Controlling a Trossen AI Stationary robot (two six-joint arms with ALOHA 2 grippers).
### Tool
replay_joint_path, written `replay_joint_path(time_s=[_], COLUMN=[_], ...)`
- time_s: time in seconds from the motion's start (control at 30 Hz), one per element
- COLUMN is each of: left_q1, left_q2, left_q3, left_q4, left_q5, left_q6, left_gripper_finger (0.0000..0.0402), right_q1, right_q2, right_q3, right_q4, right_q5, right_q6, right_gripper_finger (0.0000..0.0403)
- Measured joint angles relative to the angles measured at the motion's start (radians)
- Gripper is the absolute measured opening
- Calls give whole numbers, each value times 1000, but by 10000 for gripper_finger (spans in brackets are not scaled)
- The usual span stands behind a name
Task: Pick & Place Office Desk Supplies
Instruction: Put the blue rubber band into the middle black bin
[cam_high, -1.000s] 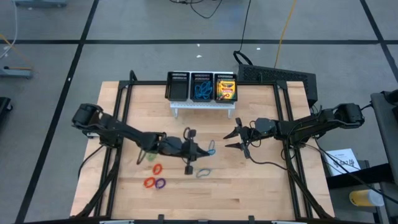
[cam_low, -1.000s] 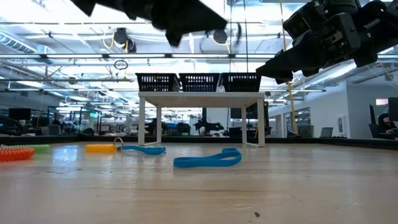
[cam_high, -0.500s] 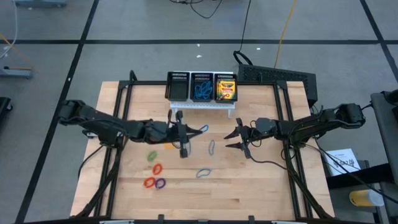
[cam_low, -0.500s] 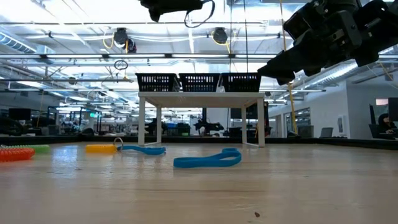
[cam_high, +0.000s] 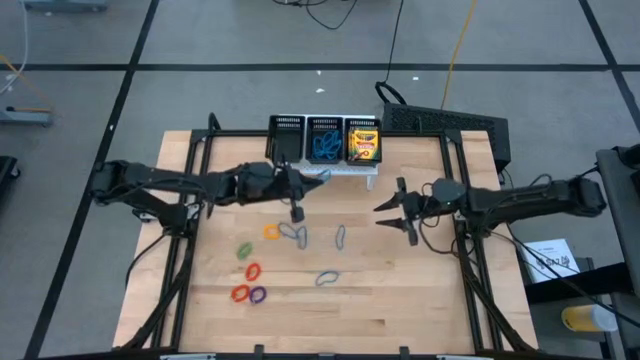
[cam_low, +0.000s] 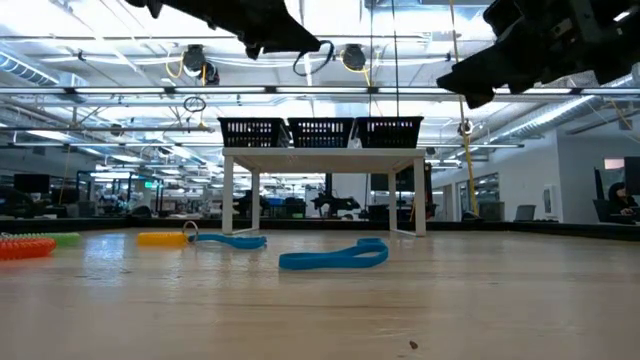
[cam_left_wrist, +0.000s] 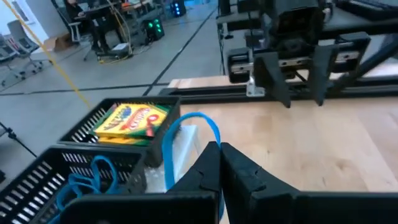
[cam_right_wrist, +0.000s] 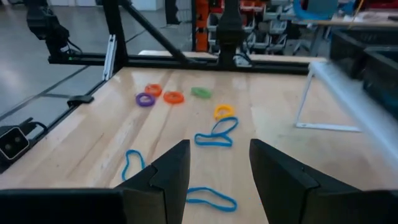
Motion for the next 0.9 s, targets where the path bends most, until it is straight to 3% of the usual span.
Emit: replay_joint_path(time_s=[0.2,0.53,0.73,0.9], left_q1=[102,265,311,314], left_q2=[0,16,81,121], left_q3=[0,0,0,0], left_q4=[35,120,277,277], left_q5=[15,38,143,126], left_q6=[-9,-95,-146,-172], left_gripper_finger=[2,2,2,3], right_q1=[-19,-26,-26,-26], right_q2=[-71,-71,-71,-71], right_q3=[0,0,0,0], right_q4=[-42,-49,-47,-47], right_q5=[75,78,79,78], right_q6=[-32,-38,-39,-38], right_gripper_finger=[155,155,155,155])
